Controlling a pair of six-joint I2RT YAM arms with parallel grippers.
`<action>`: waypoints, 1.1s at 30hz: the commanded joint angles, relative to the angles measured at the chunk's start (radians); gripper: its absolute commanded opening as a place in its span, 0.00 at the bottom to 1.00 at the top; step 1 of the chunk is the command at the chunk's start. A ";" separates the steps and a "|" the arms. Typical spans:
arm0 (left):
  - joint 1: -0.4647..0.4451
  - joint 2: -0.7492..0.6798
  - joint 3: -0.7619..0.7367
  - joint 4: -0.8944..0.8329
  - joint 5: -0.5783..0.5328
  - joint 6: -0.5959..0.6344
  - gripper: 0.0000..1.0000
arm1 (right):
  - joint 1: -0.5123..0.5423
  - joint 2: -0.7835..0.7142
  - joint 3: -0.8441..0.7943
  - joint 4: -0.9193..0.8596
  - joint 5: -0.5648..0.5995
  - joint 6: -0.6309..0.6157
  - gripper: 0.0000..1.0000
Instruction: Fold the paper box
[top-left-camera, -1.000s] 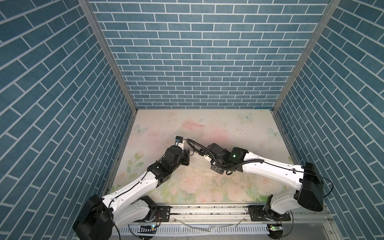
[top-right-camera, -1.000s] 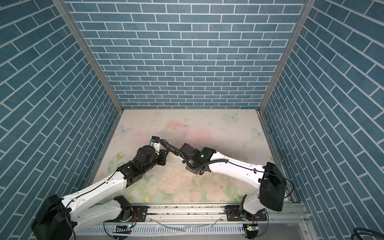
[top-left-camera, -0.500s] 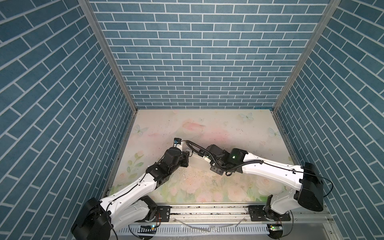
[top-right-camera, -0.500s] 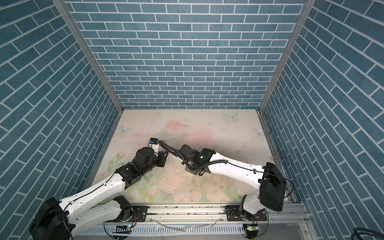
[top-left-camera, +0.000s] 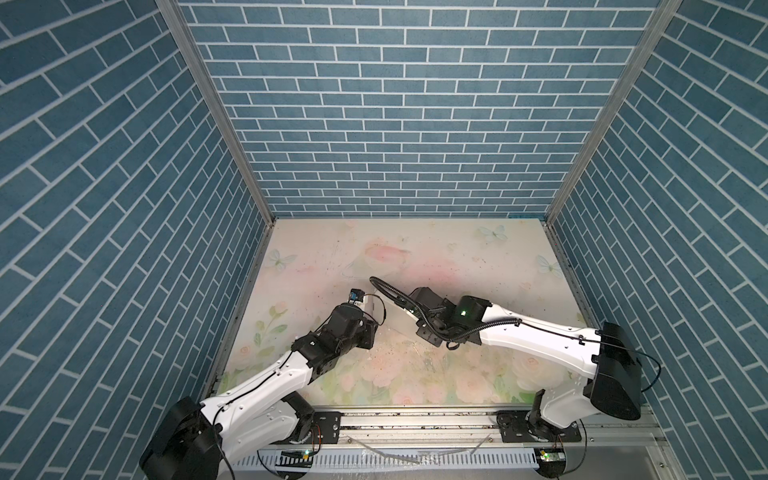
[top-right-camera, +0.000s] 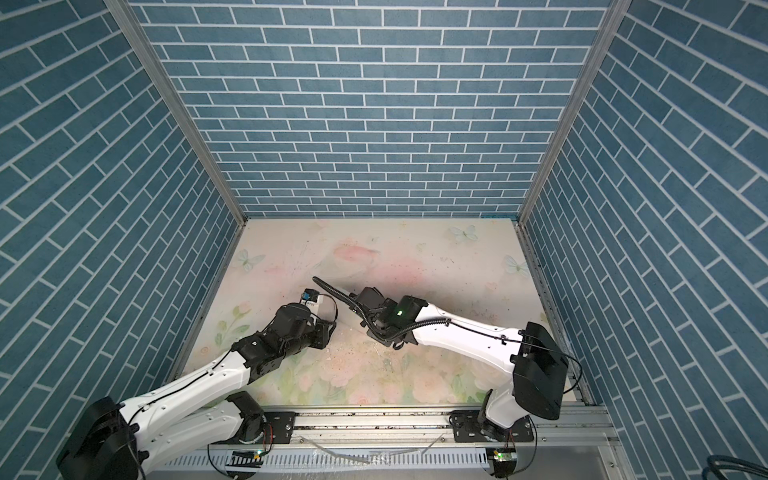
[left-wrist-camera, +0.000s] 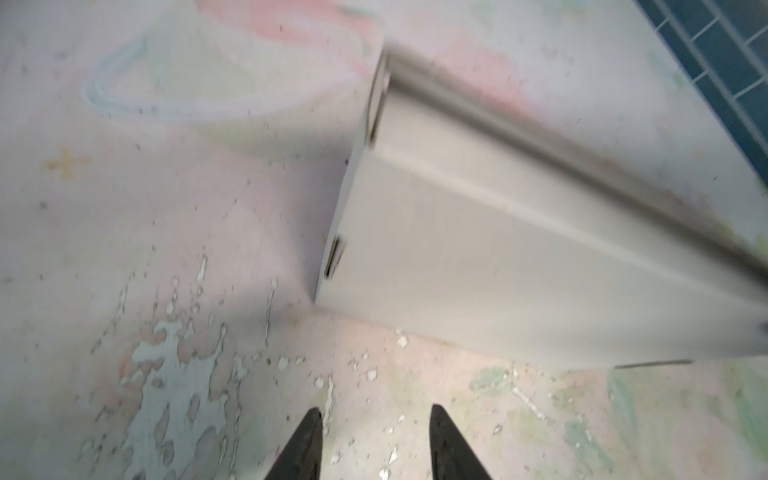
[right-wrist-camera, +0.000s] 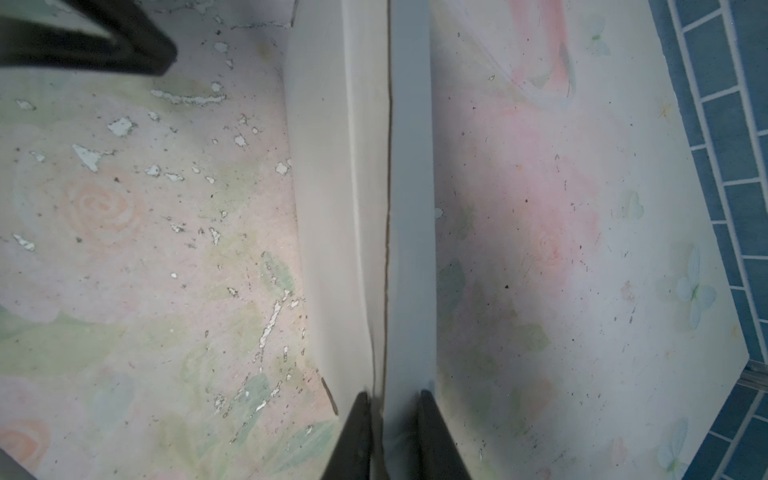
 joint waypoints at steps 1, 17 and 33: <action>-0.006 -0.035 -0.005 -0.061 0.016 0.026 0.45 | -0.002 0.049 -0.008 -0.038 -0.040 0.050 0.19; 0.211 -0.093 0.039 0.121 0.229 -0.235 0.73 | -0.002 0.053 0.000 -0.031 -0.054 0.068 0.18; 0.284 0.150 0.112 0.462 0.442 -0.420 0.79 | 0.011 0.072 0.018 -0.028 -0.056 0.089 0.17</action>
